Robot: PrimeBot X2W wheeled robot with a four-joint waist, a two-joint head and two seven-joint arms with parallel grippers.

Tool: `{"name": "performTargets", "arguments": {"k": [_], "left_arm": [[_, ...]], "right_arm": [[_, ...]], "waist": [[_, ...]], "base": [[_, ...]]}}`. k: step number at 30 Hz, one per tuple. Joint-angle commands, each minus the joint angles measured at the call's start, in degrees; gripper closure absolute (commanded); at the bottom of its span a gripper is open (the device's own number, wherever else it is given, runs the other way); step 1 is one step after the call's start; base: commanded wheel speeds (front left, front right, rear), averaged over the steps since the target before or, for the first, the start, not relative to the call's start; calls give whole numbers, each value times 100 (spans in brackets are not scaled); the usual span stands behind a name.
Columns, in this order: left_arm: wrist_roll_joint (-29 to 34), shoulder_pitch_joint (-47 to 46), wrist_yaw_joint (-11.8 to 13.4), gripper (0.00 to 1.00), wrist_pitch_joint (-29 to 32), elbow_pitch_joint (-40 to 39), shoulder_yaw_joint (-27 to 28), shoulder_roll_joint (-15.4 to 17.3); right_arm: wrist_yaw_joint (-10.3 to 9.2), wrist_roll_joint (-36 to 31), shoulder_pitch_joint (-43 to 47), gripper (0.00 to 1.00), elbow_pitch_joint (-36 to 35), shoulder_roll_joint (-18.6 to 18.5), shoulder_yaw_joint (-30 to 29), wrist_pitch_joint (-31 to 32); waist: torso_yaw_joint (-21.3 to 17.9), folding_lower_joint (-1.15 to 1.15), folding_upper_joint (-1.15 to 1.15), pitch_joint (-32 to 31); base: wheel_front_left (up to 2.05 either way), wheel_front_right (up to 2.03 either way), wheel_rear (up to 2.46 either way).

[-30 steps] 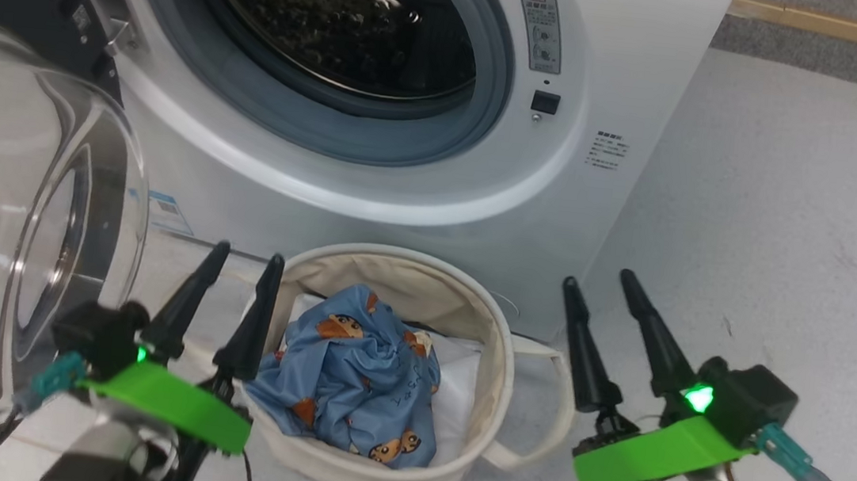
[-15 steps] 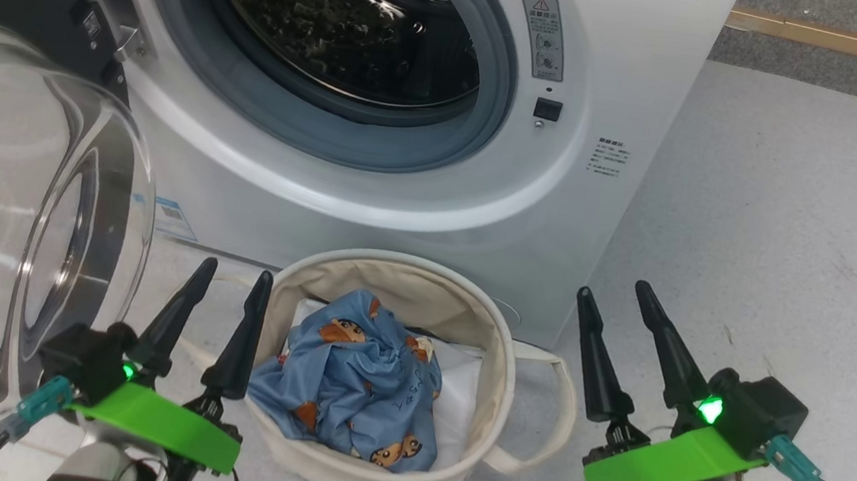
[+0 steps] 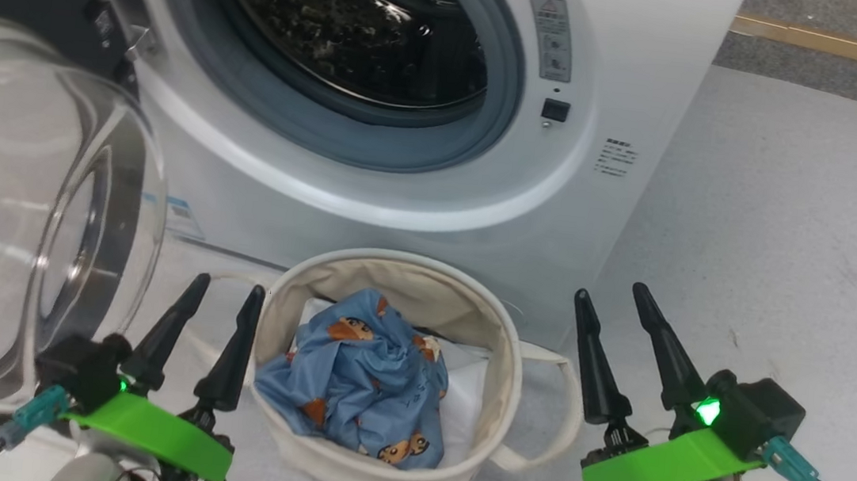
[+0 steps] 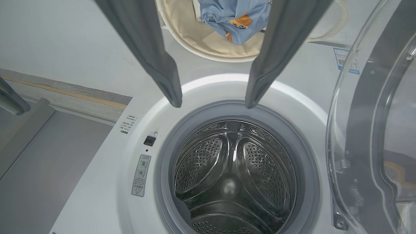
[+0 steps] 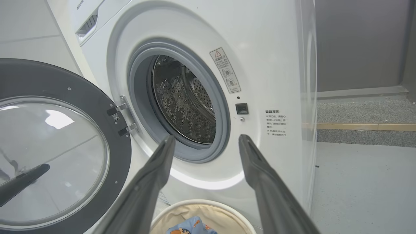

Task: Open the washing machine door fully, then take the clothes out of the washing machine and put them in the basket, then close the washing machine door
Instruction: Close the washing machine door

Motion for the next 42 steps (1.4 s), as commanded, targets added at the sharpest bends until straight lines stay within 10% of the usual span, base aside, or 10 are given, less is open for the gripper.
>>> {"name": "performTargets", "arguments": {"k": [1, 27, 42], "left_arm": [[-42, -120, -28, 0, -69, -146, 295, 195], [-51, -128, -28, 0, -69, -174, 460, 49], [504, -119, 344, 0, -69, -223, 983, -238]], "right_arm": [[39, 1, -12, 0, -194, 30, 162, -29], [39, -10, -60, 0, -185, 31, 242, -29], [39, 1, -279, 0, -169, -124, 401, -18]], "waist": [[7, 0, 0, -1], [90, 0, 0, 31], [856, 0, 0, 4]], "base": [[-161, 111, 50], [-125, 112, 13], [0, 0, 0]]}}
